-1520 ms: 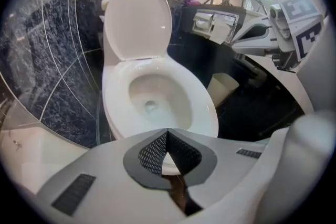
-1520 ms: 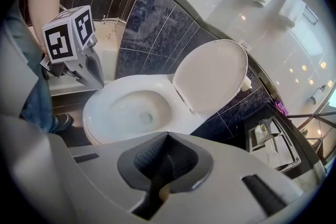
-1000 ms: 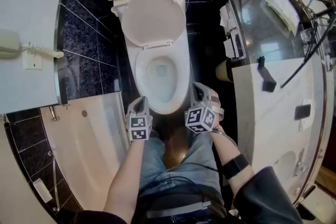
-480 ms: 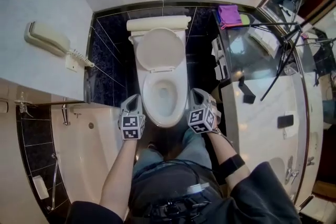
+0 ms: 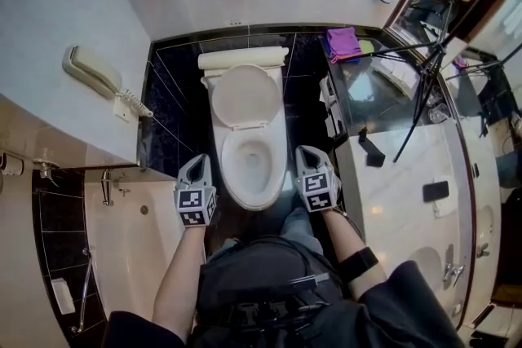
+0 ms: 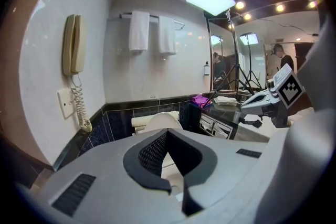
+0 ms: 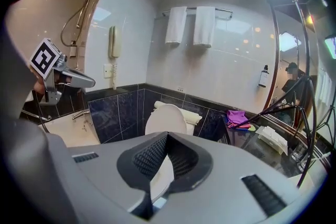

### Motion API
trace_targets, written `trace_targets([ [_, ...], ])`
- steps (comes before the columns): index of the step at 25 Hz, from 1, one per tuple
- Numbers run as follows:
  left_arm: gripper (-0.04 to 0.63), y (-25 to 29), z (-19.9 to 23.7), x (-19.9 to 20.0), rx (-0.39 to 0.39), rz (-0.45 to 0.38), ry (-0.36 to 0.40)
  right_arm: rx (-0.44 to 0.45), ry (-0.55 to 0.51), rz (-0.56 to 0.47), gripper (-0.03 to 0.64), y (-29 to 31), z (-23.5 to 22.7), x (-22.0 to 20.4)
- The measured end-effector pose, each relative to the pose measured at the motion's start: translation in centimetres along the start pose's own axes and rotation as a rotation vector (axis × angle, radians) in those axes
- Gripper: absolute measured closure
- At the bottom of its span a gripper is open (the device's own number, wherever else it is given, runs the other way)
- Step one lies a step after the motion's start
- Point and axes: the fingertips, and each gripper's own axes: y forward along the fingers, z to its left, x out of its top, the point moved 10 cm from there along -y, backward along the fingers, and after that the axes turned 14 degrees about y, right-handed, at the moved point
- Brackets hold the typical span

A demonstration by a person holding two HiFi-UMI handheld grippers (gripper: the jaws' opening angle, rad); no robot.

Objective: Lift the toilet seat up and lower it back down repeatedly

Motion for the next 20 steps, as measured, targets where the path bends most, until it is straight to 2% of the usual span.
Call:
trace_targets([
  [7, 0.595, -1.5, -0.7, 1.3, -0.004, -0.040, -0.015, 0.004, 0.074, -0.004, 0.598, -0.8, -0.7, -0.8],
  [10, 0.595, -1.6, -1.0, 1.1, 0.003, -0.045, -0.032, 0.009, 0.074, 0.000, 0.598, -1.0, -0.7, -1.2],
  [20, 0.595, -1.4, -1.8, 1.2, 0.001, -0.038, -0.012, 0.015, 0.060, 0.002, 0.598, -0.5, -1.1, -0.8],
])
